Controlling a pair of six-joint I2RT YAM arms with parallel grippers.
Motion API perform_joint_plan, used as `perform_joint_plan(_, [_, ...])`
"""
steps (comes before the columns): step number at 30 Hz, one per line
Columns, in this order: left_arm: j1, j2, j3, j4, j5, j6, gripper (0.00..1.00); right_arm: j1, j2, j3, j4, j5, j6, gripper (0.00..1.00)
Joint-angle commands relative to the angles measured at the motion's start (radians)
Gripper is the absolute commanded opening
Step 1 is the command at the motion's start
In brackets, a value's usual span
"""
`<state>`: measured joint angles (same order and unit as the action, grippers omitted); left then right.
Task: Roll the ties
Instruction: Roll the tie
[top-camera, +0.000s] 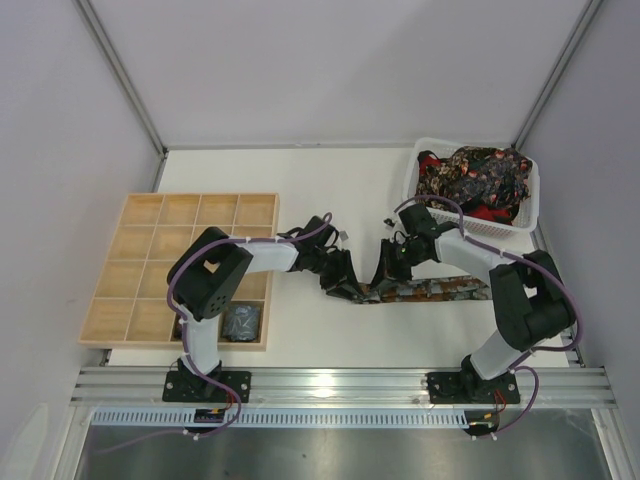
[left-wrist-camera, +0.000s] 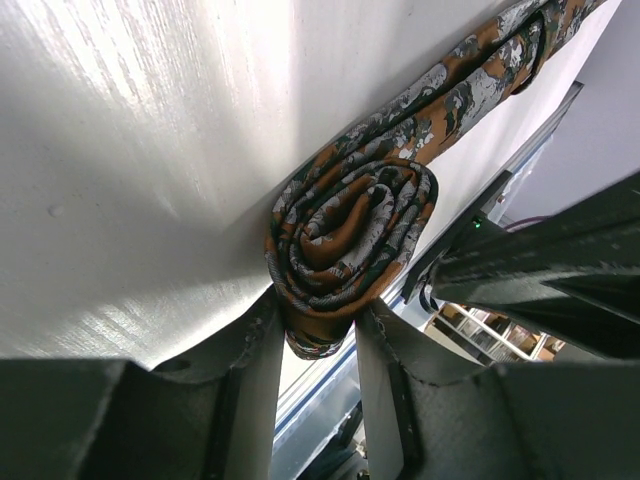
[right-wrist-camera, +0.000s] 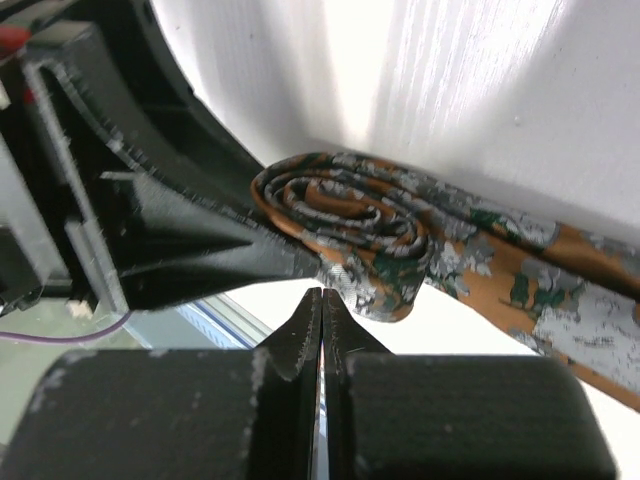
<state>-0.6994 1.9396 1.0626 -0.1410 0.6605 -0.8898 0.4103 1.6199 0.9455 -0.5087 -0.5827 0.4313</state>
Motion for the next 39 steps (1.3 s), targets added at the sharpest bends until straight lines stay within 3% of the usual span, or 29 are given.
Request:
perform_joint_plan(1, [-0.008,0.010,0.027,-0.005,-0.016,0.002,0.37,0.004,-0.052,-0.013,-0.039,0.024,-0.032,0.00])
perform_joint_plan(14, [-0.006,0.005,0.034,0.001,0.004,-0.001,0.39,-0.013,0.012,-0.048,0.030,0.041,-0.037,0.00])
perform_joint_plan(16, [-0.006,0.001,0.031,0.015,0.010,-0.001,0.48,-0.014,0.026,-0.050,0.041,0.043,-0.039,0.00])
perform_joint_plan(17, [-0.008,-0.002,0.028,0.020,0.010,0.002,0.58,-0.016,0.029,-0.051,0.044,0.044,-0.039,0.00])
perform_joint_plan(21, [-0.005,-0.008,0.014,0.046,0.017,0.003,0.68,-0.022,0.038,-0.056,0.050,0.052,-0.042,0.00])
perform_joint_plan(31, [0.009,0.022,0.028,0.070,0.016,0.006,0.66,-0.031,0.051,-0.054,0.055,0.050,-0.045,0.00])
perform_joint_plan(39, [0.012,0.033,0.098,-0.014,-0.022,0.117,0.68,-0.034,0.057,-0.005,0.032,0.044,-0.039,0.00])
